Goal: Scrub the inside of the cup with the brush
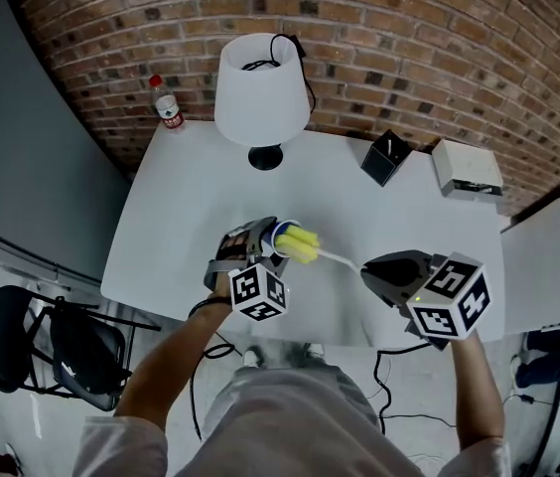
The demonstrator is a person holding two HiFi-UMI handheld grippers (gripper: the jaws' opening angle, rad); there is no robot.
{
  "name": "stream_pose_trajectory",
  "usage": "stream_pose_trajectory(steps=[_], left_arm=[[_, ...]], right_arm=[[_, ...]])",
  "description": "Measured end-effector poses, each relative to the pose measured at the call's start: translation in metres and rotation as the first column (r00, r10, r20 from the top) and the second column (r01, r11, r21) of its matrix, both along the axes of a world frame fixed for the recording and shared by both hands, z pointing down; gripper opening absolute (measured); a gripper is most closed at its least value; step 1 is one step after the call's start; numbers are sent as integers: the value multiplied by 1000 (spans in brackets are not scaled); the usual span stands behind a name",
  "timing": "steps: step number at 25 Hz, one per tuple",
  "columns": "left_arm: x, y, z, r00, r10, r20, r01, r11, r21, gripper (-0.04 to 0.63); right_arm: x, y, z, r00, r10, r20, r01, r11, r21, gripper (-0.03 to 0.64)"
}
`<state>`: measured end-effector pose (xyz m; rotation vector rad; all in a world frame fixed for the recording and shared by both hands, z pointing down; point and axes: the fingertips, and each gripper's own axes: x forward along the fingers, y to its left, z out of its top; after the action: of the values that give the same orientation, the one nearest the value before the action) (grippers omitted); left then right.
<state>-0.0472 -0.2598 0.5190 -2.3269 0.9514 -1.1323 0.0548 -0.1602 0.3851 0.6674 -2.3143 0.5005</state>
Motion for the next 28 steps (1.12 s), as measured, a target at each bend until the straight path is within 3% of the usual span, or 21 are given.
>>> stream_pose_trajectory(steps=[5, 12, 16, 22, 28], left_arm=[[-2, -1, 6, 1000, 2, -1, -2, 999, -37, 288], [0, 4, 11, 998, 48, 28, -46, 997, -60, 288], [2, 7, 12, 997, 75, 28, -73, 995, -75, 288], [4, 9, 14, 996, 94, 5, -93, 990, -111, 288], [11, 13, 13, 991, 136, 7, -134, 983, -122, 288]], right_arm=[[-1, 3, -6, 983, -115, -145, 137, 979, 150, 25], [-13, 11, -15, 911, -242, -333, 344, 893, 291, 25], [-16, 13, -15, 848, -286, -446, 456, 823, 338, 25], [-14, 16, -15, 717, -315, -621, 624, 686, 373, 25], [-15, 20, -8, 611, -330, -720, 724, 601, 339, 25]])
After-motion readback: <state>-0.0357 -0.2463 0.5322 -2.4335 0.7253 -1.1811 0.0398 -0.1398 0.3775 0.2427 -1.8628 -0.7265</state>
